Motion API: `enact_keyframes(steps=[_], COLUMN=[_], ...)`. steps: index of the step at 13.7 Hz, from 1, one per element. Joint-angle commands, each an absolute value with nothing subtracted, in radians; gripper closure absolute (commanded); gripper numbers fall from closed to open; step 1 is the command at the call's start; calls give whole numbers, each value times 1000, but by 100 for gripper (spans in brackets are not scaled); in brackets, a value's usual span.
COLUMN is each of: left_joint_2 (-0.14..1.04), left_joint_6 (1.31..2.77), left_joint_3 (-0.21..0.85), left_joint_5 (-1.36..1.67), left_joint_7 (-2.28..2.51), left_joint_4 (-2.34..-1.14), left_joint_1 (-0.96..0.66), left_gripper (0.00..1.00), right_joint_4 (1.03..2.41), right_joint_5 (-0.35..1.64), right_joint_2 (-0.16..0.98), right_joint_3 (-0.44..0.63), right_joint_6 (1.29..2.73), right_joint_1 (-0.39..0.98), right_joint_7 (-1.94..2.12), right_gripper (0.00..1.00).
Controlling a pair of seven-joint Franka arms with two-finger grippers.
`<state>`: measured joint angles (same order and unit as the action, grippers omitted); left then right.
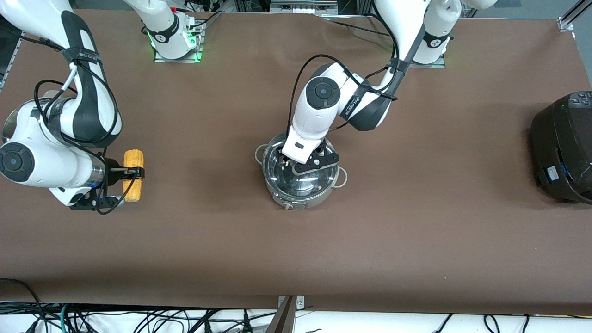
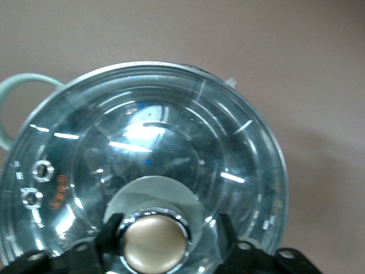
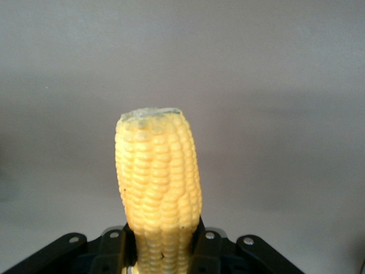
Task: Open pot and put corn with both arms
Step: 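Lift the glass lid off the pot with the left gripper, then carry the corn over the pot while the left gripper sets the lid down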
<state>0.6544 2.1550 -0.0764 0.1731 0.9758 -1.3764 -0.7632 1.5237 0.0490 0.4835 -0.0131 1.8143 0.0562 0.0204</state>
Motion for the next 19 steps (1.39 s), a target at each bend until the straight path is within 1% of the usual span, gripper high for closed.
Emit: enact_keyframes(steps=[1,3,4,5,7,8,10,12,14,15,17,19], left_joint_2=[667,666,661,658,634,615,556,493,439,411,344,307], left_joint_6=[2152,2152,2152,2151,2132,2090,2014,1953,1860,1829,1824,1827], left_joint_3=[-87,-86,-84,-83,-75,-71,-69,-71,-69,-69,-71,-71], left_joint_5=[155,156,156,156,158,164,176,260,270,267,233,116], left_joint_7=[957,933,930,930,930,931,931,928,834,751,561,407], left_joint_4=[-1353,-1364,-1370,-1374,-1384,-1379,-1376,-1382,-1387,-1417,-1538,-1630], left_joint_1=[-776,-776,-776,-776,-776,-775,-766,-735,-668,-635,-551,-476], left_gripper=[62,82,95,100,100,100,100,100,100,100,100,100], right_joint_4=[1490,1489,1489,1486,1425,1404,1390,1381,1364,1353,1347,1347], right_joint_5=[63,93,119,129,133,133,133,136,176,208,251,256], right_joint_2=[499,494,489,488,491,494,489,485,483,483,485,494], right_joint_3=[-15,-15,-15,-15,-17,-17,-17,-18,-18,-17,-17,-17], right_joint_6=[1787,1787,1786,1767,1711,1679,1661,1660,1638,1638,1647,1678], right_joint_1=[67,67,67,67,67,77,112,146,181,199,251,319], right_joint_7=[2,2,2,2,-17,-50,-112,-170,-262,-311,-421,-541], right_gripper=[100,100,100,100,100,100,100,100,100,100,100,100])
